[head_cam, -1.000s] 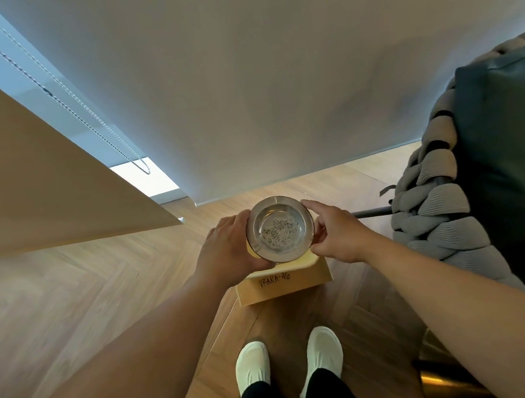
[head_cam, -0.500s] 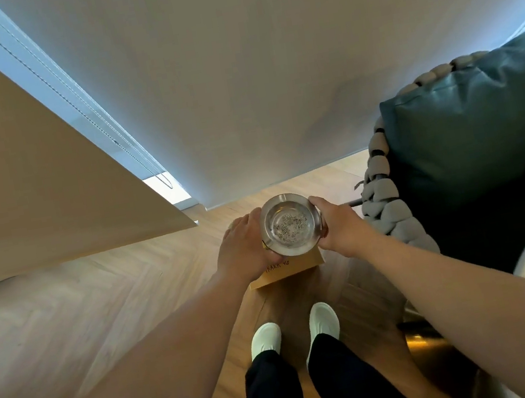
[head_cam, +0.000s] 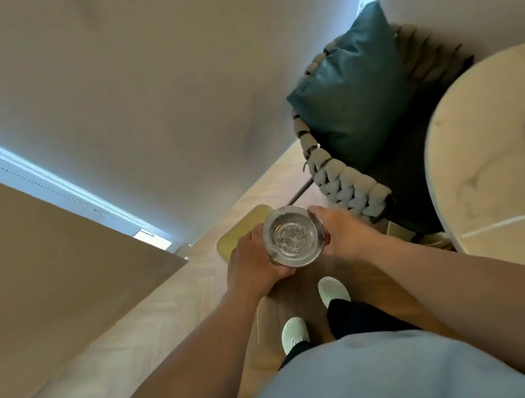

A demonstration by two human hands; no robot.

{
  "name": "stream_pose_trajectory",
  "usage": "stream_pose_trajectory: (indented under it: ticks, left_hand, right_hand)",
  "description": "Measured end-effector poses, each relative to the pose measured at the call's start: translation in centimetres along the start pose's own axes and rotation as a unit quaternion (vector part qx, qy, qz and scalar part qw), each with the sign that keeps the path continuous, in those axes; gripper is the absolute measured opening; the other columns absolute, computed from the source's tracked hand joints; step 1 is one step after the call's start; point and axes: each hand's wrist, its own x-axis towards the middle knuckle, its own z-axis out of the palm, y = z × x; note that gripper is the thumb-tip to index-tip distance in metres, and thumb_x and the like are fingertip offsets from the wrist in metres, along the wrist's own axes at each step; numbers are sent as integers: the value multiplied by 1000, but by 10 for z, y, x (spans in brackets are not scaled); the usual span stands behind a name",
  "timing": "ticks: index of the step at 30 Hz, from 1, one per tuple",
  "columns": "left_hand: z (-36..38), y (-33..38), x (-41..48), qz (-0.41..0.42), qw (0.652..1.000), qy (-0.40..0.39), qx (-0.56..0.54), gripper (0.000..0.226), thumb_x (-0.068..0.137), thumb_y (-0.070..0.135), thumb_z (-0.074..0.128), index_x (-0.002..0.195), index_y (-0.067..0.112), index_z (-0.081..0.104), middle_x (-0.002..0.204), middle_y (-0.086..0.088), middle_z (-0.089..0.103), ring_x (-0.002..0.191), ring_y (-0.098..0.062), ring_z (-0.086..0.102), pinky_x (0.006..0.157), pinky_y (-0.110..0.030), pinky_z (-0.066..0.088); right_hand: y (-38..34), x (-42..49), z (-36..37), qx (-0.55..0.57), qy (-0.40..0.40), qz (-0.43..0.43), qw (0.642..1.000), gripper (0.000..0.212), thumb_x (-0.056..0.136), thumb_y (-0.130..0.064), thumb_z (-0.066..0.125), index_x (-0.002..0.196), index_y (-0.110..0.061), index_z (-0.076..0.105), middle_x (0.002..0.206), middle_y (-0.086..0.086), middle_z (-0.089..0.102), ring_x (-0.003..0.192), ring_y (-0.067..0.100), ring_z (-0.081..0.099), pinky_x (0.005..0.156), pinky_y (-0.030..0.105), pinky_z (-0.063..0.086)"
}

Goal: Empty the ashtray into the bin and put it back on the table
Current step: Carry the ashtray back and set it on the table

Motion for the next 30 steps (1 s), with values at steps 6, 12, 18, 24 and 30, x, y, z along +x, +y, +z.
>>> stream_pose_trajectory:
  ticks: [6, 12, 18, 24, 30]
  left_hand:
    - [18, 15, -24, 80, 993, -68, 56, 91, 52, 56, 85, 129, 30, 43, 122, 6, 59, 111, -18, 53, 93, -40, 48]
    - [42, 57, -34, 168, 976, -119, 69, 86, 47, 65, 80, 122, 42, 46, 112, 15, 63, 100, -9, 57, 87, -38, 53]
    - [78, 111, -54, 259, 946, -176, 79, 82, 56, 62, 83, 126, 39, 44, 119, 12, 61, 108, -10, 55, 92, -37, 51]
    - [133, 177, -89, 334, 913, -204, 118, 82, 62, 51, 85, 131, 35, 44, 124, 9, 61, 111, -12, 56, 93, -38, 52]
    - [201, 245, -145, 362, 891, -246, 124, 81, 63, 45, 85, 132, 32, 46, 126, 7, 61, 111, -15, 59, 93, -43, 54]
  right_hand:
    - [7, -75, 18, 58, 51, 84, 993, 59, 75, -15, 82, 124, -25, 50, 108, -2, 68, 98, 17, 65, 86, 35, 57]
    - [29, -145, 25, 93, 138, 145, 975, 71, 74, -14, 85, 134, -23, 47, 116, 0, 70, 107, 18, 65, 92, 29, 52]
    - [62, -217, 26, 134, 176, 212, 952, 77, 75, -18, 84, 140, -20, 43, 121, 3, 69, 108, 21, 66, 91, 31, 54]
    - [105, -304, 28, 197, 241, 246, 918, 68, 77, -18, 83, 135, -16, 48, 105, 0, 69, 97, 20, 65, 81, 27, 46]
    - [162, -398, 35, 219, 251, 300, 894, 62, 76, -17, 82, 129, -19, 52, 109, 2, 70, 95, 18, 64, 79, 27, 49]
